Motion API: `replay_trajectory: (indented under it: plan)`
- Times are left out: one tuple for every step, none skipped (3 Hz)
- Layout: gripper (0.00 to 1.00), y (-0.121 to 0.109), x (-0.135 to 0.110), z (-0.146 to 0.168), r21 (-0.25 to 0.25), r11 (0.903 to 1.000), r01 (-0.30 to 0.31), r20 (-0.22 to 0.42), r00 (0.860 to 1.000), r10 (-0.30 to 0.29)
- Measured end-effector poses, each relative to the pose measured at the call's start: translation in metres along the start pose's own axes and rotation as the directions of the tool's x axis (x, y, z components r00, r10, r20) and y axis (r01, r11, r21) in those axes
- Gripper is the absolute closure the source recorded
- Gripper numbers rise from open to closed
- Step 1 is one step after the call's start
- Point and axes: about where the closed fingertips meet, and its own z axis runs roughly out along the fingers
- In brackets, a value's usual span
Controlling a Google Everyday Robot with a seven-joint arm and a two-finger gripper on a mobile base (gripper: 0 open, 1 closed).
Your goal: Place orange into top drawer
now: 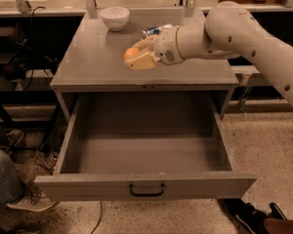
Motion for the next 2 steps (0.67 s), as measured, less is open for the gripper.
replay_trajectory:
  plan:
    - [1.0, 0.031, 0.022, 0.01, -0.099, 0.995, 0.006, -0.011, 1.0, -0.008]
    - [1.0, 0.073, 0.052, 0.017, -0.194, 0.9807, -0.024, 0.01, 1.0, 0.027]
